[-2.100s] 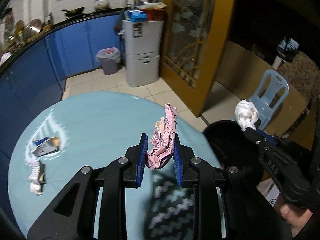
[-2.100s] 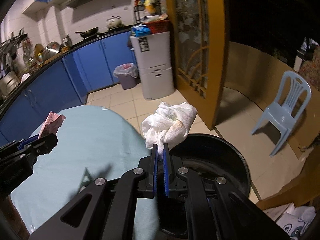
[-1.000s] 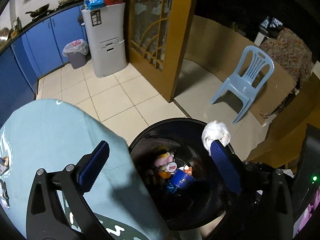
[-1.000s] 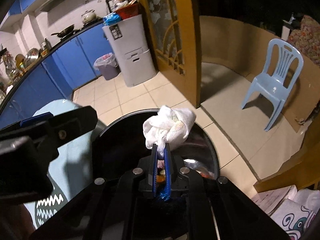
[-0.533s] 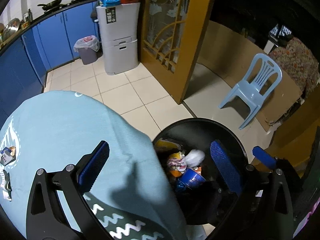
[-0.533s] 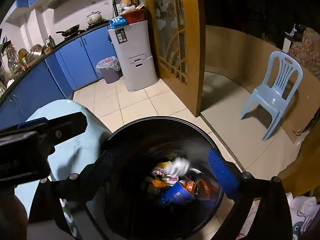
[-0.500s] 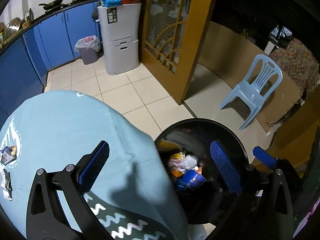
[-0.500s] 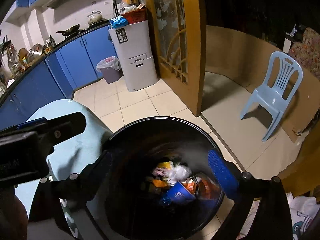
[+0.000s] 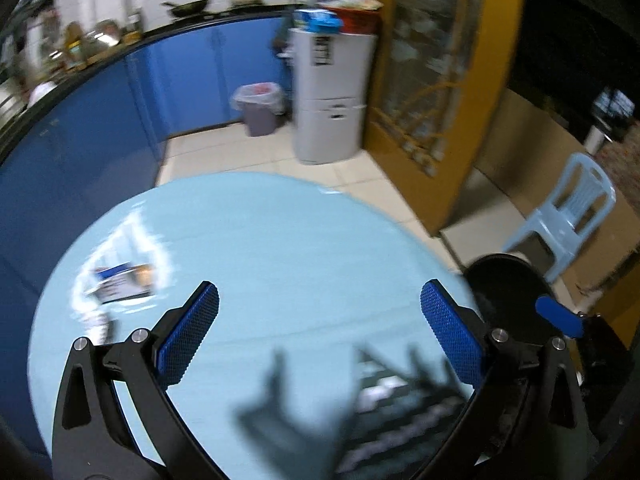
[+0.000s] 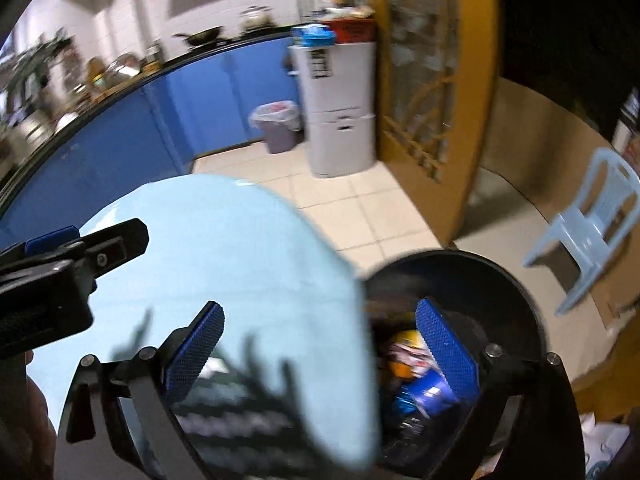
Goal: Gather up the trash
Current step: 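Move both grippers back over the table, then grasp the white printed medicine box with the left gripper while the right gripper grasps the torn blue-white carton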
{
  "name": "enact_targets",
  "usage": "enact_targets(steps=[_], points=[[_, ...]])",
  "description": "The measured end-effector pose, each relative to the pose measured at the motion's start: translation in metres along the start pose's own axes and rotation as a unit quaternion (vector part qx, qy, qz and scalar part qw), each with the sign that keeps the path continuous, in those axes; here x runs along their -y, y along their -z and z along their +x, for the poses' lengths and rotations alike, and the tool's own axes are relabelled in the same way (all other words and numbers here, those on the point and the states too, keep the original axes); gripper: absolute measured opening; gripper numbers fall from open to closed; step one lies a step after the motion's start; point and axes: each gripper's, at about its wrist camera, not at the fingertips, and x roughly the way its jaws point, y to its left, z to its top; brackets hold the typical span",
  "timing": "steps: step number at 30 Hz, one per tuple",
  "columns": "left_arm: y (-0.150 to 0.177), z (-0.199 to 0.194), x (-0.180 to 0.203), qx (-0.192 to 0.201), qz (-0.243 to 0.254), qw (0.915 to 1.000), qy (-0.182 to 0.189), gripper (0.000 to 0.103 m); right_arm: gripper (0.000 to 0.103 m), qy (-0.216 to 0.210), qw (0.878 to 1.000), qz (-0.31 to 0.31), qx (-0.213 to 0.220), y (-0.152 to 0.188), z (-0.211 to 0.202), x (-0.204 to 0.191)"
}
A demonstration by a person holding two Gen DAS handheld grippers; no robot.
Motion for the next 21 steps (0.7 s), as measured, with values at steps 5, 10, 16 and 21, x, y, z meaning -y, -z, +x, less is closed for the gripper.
enact_targets(steps=[5, 10, 16, 21], points=[[0.02, -0.004, -0.078, -0.008, -0.047, 0.9971, -0.059, 0.1, 0.094, -0.032, 0.998, -0.045, -0.005, -0.007, 0.013, -0.065], [0.048, 0.0, -0.143, -0.027, -0.085, 0.9907, -0.102, 0.1, 0.094, -0.047, 0.995, -0.089, -0.016, -0.011, 0.026, -0.117], [0.068, 0.008, -0.176, -0.046, -0.096, 0.9889, -0.104, 0.098, 0.094, -0.046, 0.991, -0.124, -0.032, -0.013, 0.044, -0.16], [0.072, 0.019, -0.193, -0.057, -0.09, 0.99, -0.092, 0.081, 0.094, -0.049, 0.989, -0.135, -0.045, -0.017, 0.057, -0.183]])
